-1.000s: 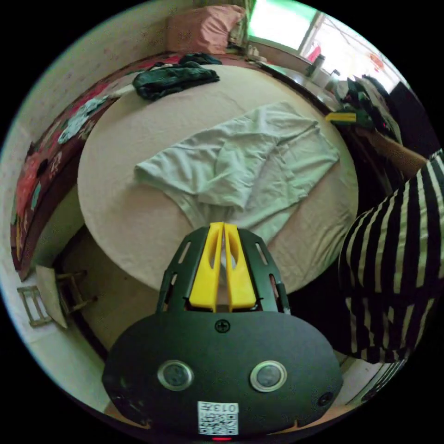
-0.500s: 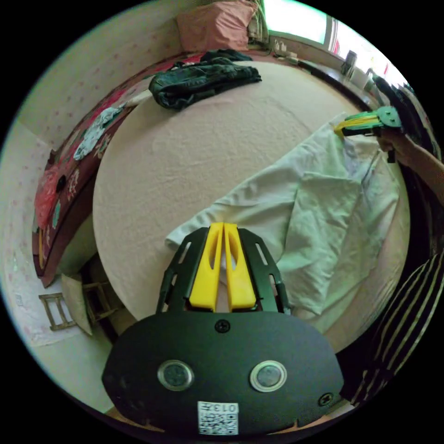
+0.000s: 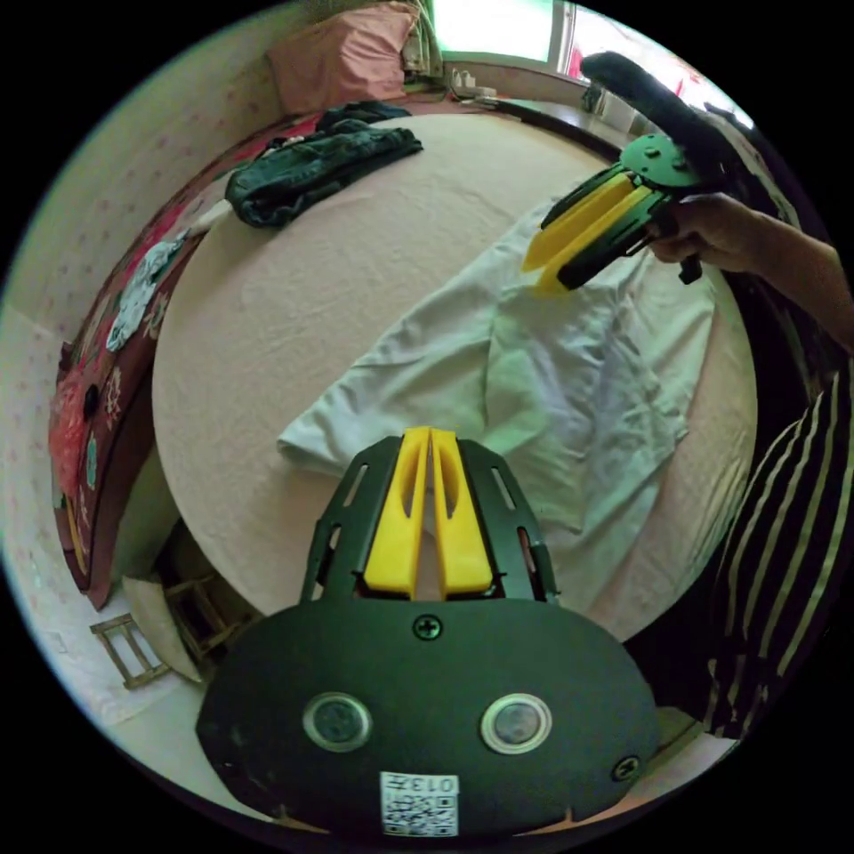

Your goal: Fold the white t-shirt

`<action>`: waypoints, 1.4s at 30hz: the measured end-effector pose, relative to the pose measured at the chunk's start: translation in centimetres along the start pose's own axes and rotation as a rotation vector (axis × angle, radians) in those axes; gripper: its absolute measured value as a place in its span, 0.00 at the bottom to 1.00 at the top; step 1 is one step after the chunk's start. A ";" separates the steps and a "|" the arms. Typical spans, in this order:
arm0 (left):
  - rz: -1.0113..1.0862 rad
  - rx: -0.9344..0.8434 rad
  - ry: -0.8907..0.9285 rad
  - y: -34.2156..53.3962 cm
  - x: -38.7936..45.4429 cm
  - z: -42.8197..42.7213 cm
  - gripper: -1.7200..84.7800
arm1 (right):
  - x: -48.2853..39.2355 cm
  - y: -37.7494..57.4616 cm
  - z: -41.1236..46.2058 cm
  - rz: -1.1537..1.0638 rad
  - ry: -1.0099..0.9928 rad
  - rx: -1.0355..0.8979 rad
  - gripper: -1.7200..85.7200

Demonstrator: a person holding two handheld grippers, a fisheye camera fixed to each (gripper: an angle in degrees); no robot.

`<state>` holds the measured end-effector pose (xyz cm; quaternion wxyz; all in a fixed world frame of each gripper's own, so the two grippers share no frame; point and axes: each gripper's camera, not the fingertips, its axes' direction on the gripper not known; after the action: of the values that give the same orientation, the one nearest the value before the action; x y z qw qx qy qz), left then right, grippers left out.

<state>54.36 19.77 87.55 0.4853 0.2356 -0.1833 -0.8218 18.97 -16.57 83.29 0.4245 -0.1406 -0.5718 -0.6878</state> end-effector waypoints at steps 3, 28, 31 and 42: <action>-0.019 -0.012 0.033 -0.1 -1.2 1.4 0.02 | -0.2 -0.9 2.1 -0.013 -0.003 -0.115 0.07; 0.181 -0.010 0.240 -4.0 -4.3 1.2 0.17 | 4.8 13.0 0.1 0.881 -0.186 0.302 0.05; 0.262 -0.014 0.143 -5.4 -3.2 0.9 0.17 | 3.6 12.4 0.0 0.739 -0.085 0.252 0.06; 0.448 -0.074 0.064 -9.6 -0.7 2.0 0.14 | -1.1 5.0 -0.7 0.024 0.195 0.143 0.11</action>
<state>46.76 24.98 84.25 0.6695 0.1971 -0.1852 -0.6918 23.56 -16.65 85.69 0.4954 -0.0492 -0.5735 -0.6506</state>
